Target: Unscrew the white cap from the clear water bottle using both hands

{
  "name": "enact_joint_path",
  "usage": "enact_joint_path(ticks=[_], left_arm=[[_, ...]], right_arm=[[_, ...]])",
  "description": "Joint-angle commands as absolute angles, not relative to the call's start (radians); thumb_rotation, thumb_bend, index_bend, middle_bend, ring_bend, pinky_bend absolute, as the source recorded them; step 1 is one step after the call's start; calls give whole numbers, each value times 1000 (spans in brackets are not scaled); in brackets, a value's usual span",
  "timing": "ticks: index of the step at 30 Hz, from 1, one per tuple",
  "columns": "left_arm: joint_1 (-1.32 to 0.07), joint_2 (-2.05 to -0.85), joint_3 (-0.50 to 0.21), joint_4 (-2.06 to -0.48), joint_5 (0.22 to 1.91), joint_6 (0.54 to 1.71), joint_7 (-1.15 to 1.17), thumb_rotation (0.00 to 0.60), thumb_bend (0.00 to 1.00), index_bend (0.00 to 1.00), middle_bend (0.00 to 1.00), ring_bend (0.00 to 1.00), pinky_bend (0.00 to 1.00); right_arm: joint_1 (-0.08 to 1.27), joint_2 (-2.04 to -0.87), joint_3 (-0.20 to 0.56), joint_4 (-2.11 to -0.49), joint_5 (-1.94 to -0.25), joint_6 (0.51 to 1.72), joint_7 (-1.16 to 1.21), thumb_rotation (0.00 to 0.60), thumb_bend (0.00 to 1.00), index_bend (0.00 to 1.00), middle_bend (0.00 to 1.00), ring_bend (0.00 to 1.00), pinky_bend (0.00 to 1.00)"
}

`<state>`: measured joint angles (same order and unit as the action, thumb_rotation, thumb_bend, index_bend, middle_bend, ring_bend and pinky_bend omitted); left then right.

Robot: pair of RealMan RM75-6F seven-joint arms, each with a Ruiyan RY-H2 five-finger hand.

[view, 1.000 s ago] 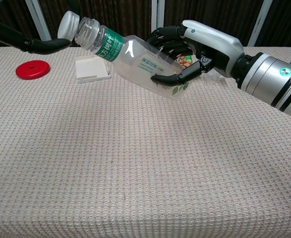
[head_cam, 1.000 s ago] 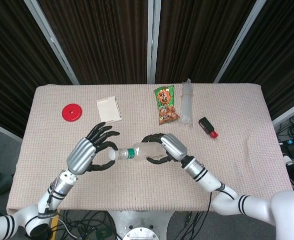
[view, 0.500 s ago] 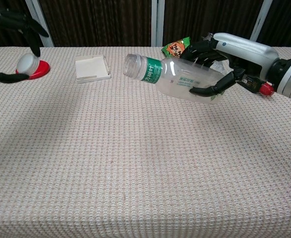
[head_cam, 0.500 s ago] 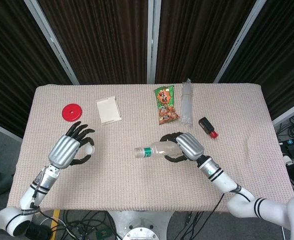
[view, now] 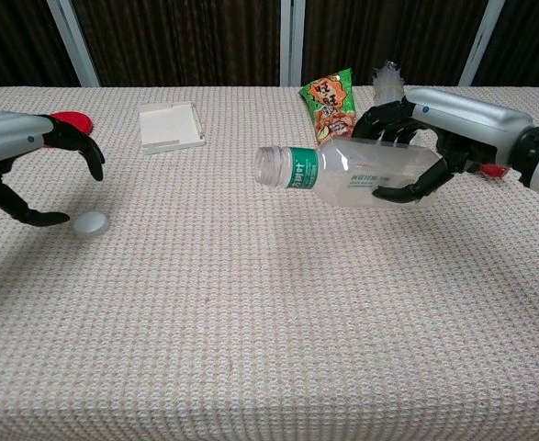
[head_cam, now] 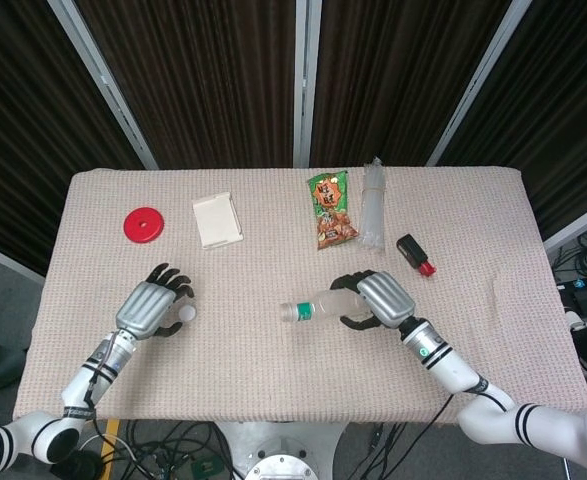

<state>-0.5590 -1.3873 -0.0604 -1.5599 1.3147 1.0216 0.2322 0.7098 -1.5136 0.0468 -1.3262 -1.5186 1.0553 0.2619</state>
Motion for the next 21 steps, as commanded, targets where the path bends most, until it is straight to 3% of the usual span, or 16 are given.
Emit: enact_joint_path(ticks=[1, 6, 9, 13, 17, 21], left_arm=[[-549, -1379, -83, -1585, 1298, 1060, 243, 600, 129, 245, 181, 81, 33], [-512, -1323, -114, -1641, 1308, 1154, 215, 600, 119, 209, 178, 81, 33], [-482, -1279, -123, -1661, 1317, 1203, 173, 600, 115, 209, 178, 81, 33], [-428, -1222, -125, -1670, 1307, 1261, 118, 600, 112, 209, 178, 81, 33], [-364, -1183, -119, -1653, 1298, 1329, 66, 600, 108, 209, 178, 81, 32], [-296, -1152, -104, -1613, 1294, 1393, 16, 600, 108, 217, 178, 81, 29]], right_arm=[[717, -1540, 52, -1304, -1508, 1036, 190, 600, 462, 632, 481, 380, 480], [726, -1577, 59, -1289, -1470, 988, 81, 600, 440, 443, 394, 282, 405], [732, -1575, 57, -1304, -1441, 945, 21, 600, 404, 209, 285, 167, 312], [718, -1552, 53, -1346, -1412, 945, -94, 600, 365, 42, 184, 62, 220], [678, -1486, 51, -1425, -1405, 998, -123, 600, 331, 0, 135, 16, 161], [599, -1406, 56, -1467, -1437, 1146, -93, 600, 328, 21, 144, 26, 141]])
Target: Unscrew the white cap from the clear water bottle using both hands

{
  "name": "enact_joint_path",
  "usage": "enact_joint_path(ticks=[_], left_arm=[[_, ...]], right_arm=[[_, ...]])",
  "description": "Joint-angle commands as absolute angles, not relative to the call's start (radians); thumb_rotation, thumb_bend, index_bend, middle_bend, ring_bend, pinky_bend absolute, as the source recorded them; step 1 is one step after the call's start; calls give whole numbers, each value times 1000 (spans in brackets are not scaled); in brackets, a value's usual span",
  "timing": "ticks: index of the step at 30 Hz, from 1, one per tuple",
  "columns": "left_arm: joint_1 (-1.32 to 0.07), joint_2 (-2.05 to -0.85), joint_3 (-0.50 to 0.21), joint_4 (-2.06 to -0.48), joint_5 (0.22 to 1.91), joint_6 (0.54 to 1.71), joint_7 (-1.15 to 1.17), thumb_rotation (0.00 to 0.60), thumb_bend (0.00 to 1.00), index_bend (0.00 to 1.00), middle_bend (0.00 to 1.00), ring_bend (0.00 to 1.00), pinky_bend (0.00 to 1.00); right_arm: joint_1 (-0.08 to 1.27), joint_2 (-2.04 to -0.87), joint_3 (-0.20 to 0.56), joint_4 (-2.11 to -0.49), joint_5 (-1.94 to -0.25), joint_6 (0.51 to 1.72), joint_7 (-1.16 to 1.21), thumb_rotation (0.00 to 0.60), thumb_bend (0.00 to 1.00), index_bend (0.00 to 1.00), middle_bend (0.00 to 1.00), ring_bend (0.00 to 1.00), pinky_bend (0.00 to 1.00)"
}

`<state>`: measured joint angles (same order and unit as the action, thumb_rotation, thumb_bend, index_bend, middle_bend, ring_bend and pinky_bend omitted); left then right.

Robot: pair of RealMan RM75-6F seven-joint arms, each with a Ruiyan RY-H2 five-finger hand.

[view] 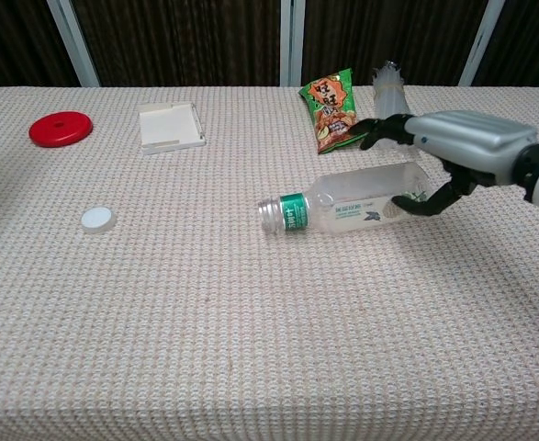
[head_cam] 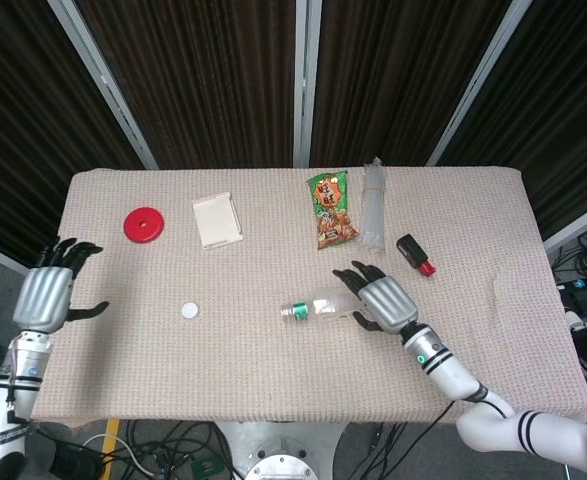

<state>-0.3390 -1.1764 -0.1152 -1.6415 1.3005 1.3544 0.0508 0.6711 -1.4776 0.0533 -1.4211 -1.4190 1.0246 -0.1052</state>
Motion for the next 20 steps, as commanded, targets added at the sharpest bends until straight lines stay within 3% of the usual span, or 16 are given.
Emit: enact_joint_path(ticks=[1, 3, 10, 20], left_arm=[[-275, -1145, -98, -1600, 1291, 1408, 3, 600, 107, 220, 178, 81, 28], [-245, -1133, -92, -1590, 1280, 1428, -10, 600, 108, 224, 178, 81, 28], [-131, -1125, -51, -1580, 1285, 1530, -7, 600, 108, 226, 178, 81, 23], [-58, -1171, -21, -1615, 1358, 1626, 78, 600, 107, 226, 178, 81, 20]], right_arm=[[571, -1374, 55, -1480, -1434, 1185, -93, 600, 328, 48, 160, 36, 140], [526, -1326, 56, -1505, -1422, 1241, -95, 600, 329, 91, 182, 54, 142], [362, -1159, 29, -1633, -1409, 1410, -53, 600, 331, 106, 179, 68, 143], [267, -1100, 0, -1688, -1441, 1464, -33, 600, 345, 114, 164, 31, 125]])
